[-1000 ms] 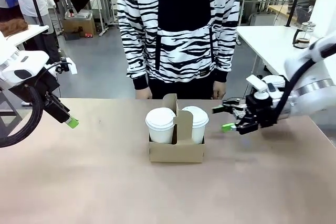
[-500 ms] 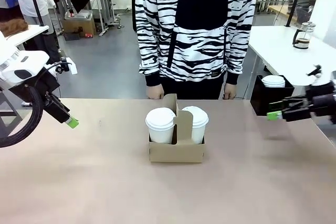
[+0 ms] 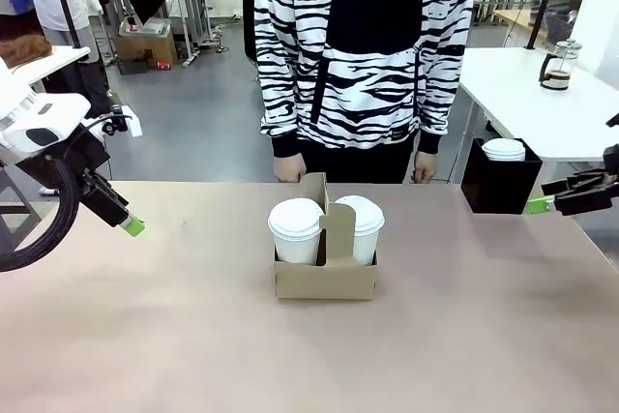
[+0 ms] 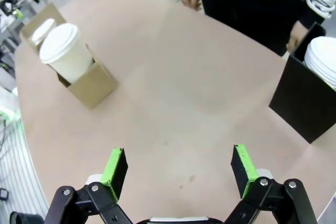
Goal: Pour a drink into a cup and package it in a carrier.
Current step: Insert the held 600 ml Paper Cup into the Cup Carrier.
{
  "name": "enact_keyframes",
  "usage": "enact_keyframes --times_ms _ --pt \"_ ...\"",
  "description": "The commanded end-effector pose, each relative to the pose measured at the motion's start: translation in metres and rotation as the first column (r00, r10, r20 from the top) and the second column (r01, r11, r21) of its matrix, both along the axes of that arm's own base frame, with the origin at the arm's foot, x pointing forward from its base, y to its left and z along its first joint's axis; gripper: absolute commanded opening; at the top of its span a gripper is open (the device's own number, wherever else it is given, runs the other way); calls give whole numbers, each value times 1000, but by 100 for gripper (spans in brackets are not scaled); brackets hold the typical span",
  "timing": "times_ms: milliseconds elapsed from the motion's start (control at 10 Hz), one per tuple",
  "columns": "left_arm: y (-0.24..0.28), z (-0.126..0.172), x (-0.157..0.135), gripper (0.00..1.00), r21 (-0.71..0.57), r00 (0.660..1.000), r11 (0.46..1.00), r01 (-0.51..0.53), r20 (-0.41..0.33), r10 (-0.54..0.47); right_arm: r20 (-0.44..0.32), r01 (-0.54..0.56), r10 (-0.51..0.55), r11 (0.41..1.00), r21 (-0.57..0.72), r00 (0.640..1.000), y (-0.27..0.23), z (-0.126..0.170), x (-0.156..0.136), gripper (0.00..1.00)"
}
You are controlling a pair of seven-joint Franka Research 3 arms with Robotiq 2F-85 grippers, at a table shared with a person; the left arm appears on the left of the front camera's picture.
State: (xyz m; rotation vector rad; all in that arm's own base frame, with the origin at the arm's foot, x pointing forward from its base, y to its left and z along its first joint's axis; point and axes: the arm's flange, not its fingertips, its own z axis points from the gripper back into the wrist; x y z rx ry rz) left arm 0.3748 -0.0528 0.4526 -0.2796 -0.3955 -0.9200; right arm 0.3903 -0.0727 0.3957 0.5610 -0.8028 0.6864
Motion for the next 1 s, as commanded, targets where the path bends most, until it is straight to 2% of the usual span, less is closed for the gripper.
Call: enact_keyframes --times_ms 0,900 --pt "0 -1 1 100 -14 1000 1000 4 5 -4 7 -2 2 1000 2 1000 -1 3 -1 100" --pt "0 -1 1 100 -14 1000 1000 4 5 -4 7 -2 2 1000 2 1000 -1 3 -1 100"
